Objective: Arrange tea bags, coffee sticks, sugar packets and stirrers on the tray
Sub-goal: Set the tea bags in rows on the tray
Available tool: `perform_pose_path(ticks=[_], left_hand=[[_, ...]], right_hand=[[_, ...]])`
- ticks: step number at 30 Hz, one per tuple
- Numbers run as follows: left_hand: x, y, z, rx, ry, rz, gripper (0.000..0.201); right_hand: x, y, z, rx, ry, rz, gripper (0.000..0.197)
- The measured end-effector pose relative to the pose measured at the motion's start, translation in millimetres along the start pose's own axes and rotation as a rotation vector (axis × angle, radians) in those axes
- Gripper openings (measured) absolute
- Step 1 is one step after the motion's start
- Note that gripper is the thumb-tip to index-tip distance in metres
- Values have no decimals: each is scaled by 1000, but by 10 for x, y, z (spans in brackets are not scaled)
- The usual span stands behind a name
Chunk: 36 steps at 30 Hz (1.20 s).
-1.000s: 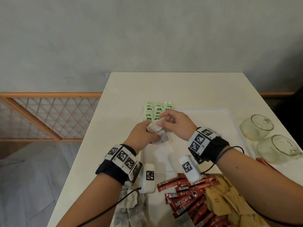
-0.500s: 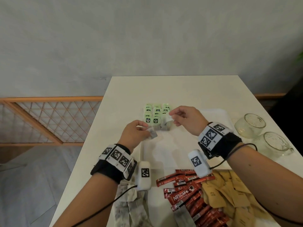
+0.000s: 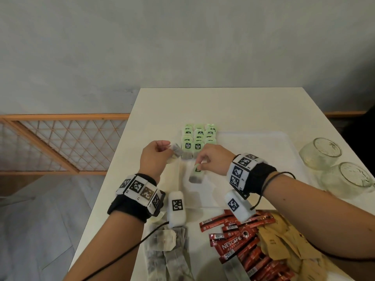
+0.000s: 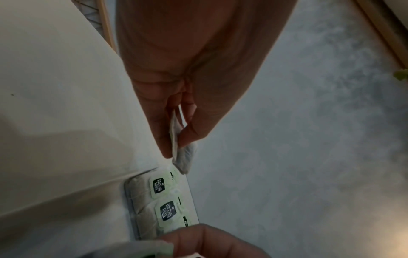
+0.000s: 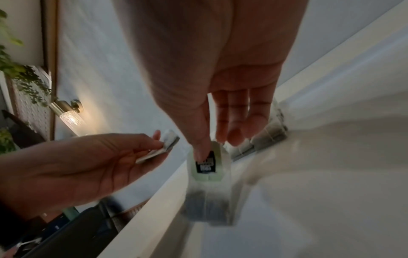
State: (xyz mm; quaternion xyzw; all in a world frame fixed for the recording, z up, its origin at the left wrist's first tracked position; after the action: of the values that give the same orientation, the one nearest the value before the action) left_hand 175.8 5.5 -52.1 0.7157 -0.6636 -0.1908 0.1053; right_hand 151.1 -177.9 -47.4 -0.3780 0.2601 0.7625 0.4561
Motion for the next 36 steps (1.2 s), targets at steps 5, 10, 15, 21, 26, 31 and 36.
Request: perform_pose_path(ticks=[5, 10, 15, 21, 26, 31, 36], left_hand=[[-65, -86, 74, -52, 42, -7, 18], [-119, -136, 119, -85, 97, 0, 18], [-131, -142, 144, -119, 181, 19, 14], [18, -98, 138, -171, 232, 64, 14], [305, 8, 64, -202, 181, 116, 17], [484, 98, -50, -170, 54, 148, 5], [409, 33, -177, 142, -529, -69, 6]], right_hand=[[28, -290, -125, 118, -59, -140, 12], [-7, -517, -124, 98, -77, -190, 14], [-11, -578, -155, 104, -42, -195, 20], [-94, -323, 181, -87, -59, -254, 47], [-96, -210, 292, -190, -38, -228, 28], [-219, -54, 75, -109, -110, -325, 9], [-98, 109, -159, 69, -400, -296, 15]])
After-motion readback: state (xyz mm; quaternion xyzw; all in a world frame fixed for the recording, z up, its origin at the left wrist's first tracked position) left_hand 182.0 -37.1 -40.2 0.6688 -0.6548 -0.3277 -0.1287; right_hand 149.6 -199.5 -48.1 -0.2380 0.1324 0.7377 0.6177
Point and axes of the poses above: each hand's wrist, its own y-axis away from the middle knuckle, its own x-axis out of the palm, z = x × y, the point moved 6 cm from there along -y, towards the middle knuckle, and after that the axes turned 12 degrees about -x, right-handed, at the moved point
